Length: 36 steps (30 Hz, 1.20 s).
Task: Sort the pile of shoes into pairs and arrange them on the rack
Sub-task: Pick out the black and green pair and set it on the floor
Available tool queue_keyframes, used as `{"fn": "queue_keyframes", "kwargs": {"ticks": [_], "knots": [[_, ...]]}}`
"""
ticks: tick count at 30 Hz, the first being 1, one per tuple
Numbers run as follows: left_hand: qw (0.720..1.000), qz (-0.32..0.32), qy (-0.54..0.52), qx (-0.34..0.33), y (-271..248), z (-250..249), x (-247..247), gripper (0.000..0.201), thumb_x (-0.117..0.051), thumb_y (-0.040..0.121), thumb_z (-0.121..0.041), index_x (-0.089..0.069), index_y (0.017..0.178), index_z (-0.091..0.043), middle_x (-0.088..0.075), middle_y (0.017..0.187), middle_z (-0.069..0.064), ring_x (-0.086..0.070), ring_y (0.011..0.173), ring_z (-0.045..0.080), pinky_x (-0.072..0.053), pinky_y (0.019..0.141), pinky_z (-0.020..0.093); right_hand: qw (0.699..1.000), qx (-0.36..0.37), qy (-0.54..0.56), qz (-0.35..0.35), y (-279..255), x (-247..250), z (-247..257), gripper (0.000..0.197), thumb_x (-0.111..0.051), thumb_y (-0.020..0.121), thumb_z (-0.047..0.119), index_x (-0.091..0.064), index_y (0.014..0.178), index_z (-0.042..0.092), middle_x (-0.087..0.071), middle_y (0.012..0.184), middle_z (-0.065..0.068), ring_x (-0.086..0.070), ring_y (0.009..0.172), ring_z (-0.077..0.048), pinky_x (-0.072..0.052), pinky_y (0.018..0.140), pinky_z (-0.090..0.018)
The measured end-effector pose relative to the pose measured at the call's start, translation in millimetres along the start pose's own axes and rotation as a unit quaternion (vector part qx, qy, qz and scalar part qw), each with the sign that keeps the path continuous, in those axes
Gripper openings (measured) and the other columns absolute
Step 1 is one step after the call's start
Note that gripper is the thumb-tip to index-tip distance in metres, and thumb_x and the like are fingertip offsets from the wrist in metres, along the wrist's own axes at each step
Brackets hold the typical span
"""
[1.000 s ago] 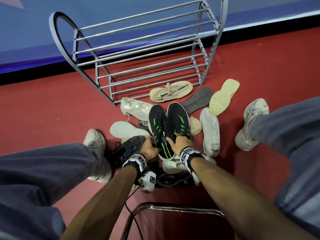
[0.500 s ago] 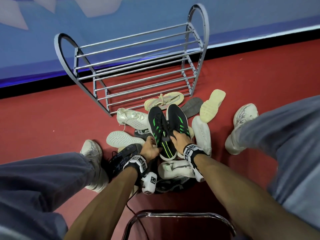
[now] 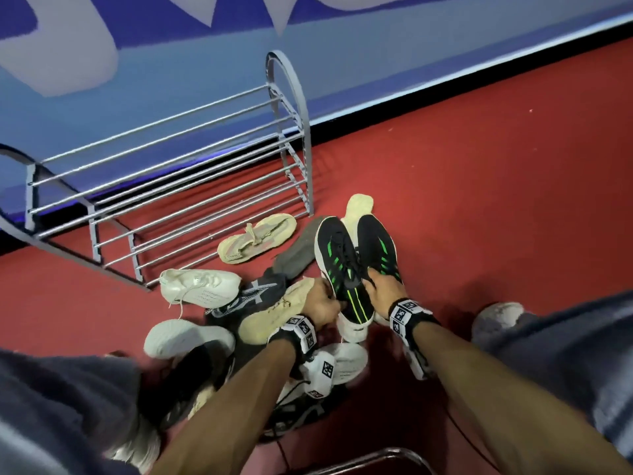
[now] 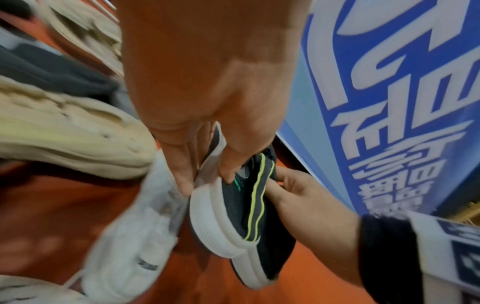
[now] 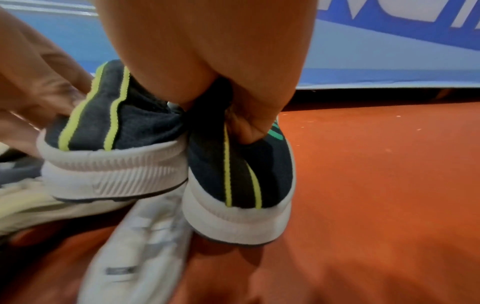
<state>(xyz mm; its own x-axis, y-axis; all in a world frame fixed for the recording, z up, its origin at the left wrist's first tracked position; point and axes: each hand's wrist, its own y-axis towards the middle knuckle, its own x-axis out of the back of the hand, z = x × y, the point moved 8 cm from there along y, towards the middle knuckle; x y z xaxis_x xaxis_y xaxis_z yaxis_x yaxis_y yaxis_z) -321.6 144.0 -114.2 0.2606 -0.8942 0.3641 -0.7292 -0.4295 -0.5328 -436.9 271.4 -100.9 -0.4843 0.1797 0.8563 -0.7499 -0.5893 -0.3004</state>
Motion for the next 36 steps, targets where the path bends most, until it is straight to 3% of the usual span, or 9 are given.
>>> {"fn": "queue_keyframes", "kwargs": {"ticks": [5, 8, 10, 15, 20, 23, 25, 29, 36], "knots": [[0.998, 0.052, -0.037, 0.006, 58.3, -27.0, -83.9, 0.033, -0.078, 0.079, -0.011, -0.048, 0.092, -0.016, -0.059, 0.074, -0.003, -0.059, 0.066, 0.016, -0.051, 0.067, 0.034, 0.998, -0.013, -0.058, 0.025, 42.5, 43.9, -77.8, 0.030, -0.047, 0.100, 0.030, -0.055, 0.126, 0.017, -0.068, 0.110, -0.019, -0.065, 0.101, -0.040, -0.053, 0.083, -0.041], [0.996, 0.046, -0.064, 0.032, 144.6, 16.7, -149.8, 0.054, -0.081, 0.057, -0.046, -0.051, 0.098, -0.029, -0.073, 0.088, 0.001, -0.074, 0.078, 0.023, -0.062, 0.071, 0.051, 0.995, -0.017, -0.091, 0.028, 75.0, 65.8, -111.6, 0.027, -0.049, 0.097, 0.034, -0.057, 0.121, 0.024, -0.068, 0.113, -0.013, -0.064, 0.104, -0.038, -0.053, 0.086, -0.039], [0.994, 0.036, -0.077, 0.071, 196.4, 45.2, -189.4, 0.059, -0.076, 0.048, -0.051, -0.044, 0.094, -0.034, -0.073, 0.092, 0.005, -0.074, 0.080, 0.028, -0.062, 0.070, 0.054, 0.994, -0.021, -0.105, 0.038, 95.9, 71.4, -131.9, 0.028, -0.049, 0.097, 0.037, -0.056, 0.121, 0.026, -0.068, 0.114, -0.011, -0.064, 0.105, -0.036, -0.053, 0.088, -0.038], [0.991, 0.036, -0.100, 0.083, 202.3, -4.3, -207.0, 0.050, -0.076, 0.060, -0.036, -0.039, 0.092, -0.040, -0.067, 0.110, 0.008, -0.072, 0.091, 0.030, -0.062, 0.074, 0.052, 0.993, -0.046, -0.105, 0.030, 130.7, 70.2, -176.2, 0.026, -0.047, 0.098, 0.035, -0.055, 0.121, 0.026, -0.067, 0.115, -0.010, -0.063, 0.107, -0.035, -0.049, 0.088, -0.036], [0.996, 0.056, -0.035, 0.065, 206.0, -29.8, -205.7, 0.061, -0.070, 0.060, -0.052, -0.040, 0.110, -0.035, -0.069, 0.111, 0.004, -0.072, 0.097, 0.029, -0.060, 0.084, 0.049, 0.993, -0.066, -0.088, 0.033, 151.9, 54.1, -206.1, 0.023, -0.046, 0.098, 0.034, -0.053, 0.117, 0.025, -0.068, 0.111, -0.013, -0.065, 0.104, -0.036, -0.049, 0.085, -0.038], [0.996, 0.052, 0.057, 0.039, 194.5, -59.8, -194.7, 0.055, -0.071, 0.085, -0.038, -0.049, 0.131, -0.017, -0.070, 0.118, 0.008, -0.068, 0.107, 0.029, -0.054, 0.091, 0.036, 0.994, -0.073, -0.071, 0.028, 160.3, 46.2, -213.3, 0.023, -0.046, 0.099, 0.032, -0.053, 0.120, 0.025, -0.069, 0.110, -0.013, -0.065, 0.104, -0.036, -0.050, 0.085, -0.038], [0.991, 0.036, 0.122, 0.030, 197.4, -62.5, -191.5, 0.048, -0.068, 0.091, -0.036, -0.058, 0.130, -0.009, -0.070, 0.118, 0.014, -0.066, 0.109, 0.032, -0.049, 0.085, 0.032, 0.995, -0.078, -0.058, 0.031, 166.6, 39.5, -216.8, 0.023, -0.046, 0.099, 0.032, -0.053, 0.120, 0.026, -0.069, 0.110, -0.012, -0.065, 0.103, -0.036, -0.051, 0.085, -0.038], [0.986, 0.032, 0.163, 0.023, 198.7, -67.4, -198.4, 0.038, -0.065, 0.092, -0.022, -0.061, 0.126, -0.004, -0.070, 0.116, 0.019, -0.065, 0.109, 0.037, -0.049, 0.087, 0.038, 0.994, -0.071, -0.055, 0.057, 175.6, 27.6, -222.6, 0.018, -0.047, 0.097, 0.032, -0.054, 0.114, 0.030, -0.070, 0.105, -0.009, -0.067, 0.099, -0.034, -0.054, 0.083, -0.039], [0.983, -0.030, 0.183, 0.012, 210.6, -97.0, -208.5, 0.041, -0.053, 0.098, -0.014, -0.049, 0.137, -0.002, -0.066, 0.117, 0.024, -0.062, 0.110, 0.041, -0.044, 0.086, 0.041, 0.994, -0.068, -0.070, -0.048, 191.0, 58.0, -230.0, 0.021, -0.051, 0.096, 0.029, -0.059, 0.113, 0.019, -0.064, 0.103, -0.012, -0.063, 0.097, -0.035, -0.050, 0.079, -0.038]]}}
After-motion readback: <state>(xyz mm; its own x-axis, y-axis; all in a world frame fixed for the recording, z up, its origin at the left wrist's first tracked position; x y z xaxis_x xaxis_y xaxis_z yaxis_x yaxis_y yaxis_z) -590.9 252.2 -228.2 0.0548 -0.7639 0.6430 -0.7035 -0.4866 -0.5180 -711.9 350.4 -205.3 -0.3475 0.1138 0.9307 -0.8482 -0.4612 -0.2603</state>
